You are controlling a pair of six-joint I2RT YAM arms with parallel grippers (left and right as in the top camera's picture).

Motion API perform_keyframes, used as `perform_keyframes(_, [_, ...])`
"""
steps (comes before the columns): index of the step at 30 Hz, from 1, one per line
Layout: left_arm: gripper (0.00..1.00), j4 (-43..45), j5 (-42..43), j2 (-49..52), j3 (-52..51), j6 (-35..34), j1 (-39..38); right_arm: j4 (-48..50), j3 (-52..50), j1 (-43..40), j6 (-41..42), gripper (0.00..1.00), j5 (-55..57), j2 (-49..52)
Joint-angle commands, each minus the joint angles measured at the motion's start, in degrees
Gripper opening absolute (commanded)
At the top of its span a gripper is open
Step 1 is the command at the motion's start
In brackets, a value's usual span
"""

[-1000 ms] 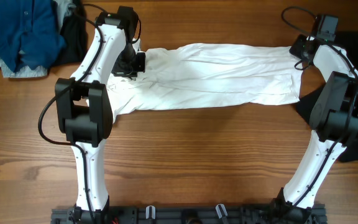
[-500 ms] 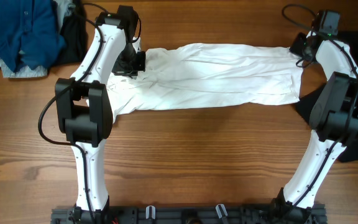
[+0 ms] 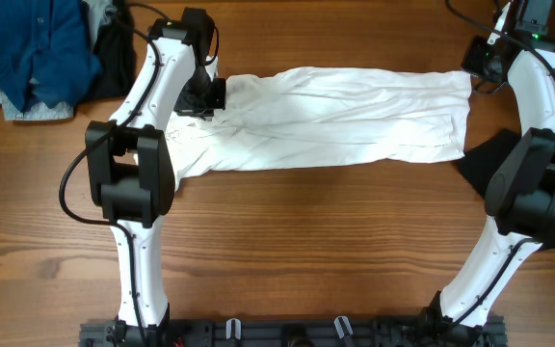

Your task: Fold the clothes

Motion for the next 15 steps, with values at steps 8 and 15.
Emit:
perform_keyframes(8, [0.04, 0.2, -0.9, -0.2, -0.4, 0.1, 0.1, 3.8, 1.2, 0.1, -8.0, 0.77, -1.2, 8.4])
perform_keyframes(15, [0.04, 0.2, -0.9, -0.2, -0.4, 0.1, 0.1, 6.9, 1.2, 0.1, -7.8, 0.7, -3.6, 11.2])
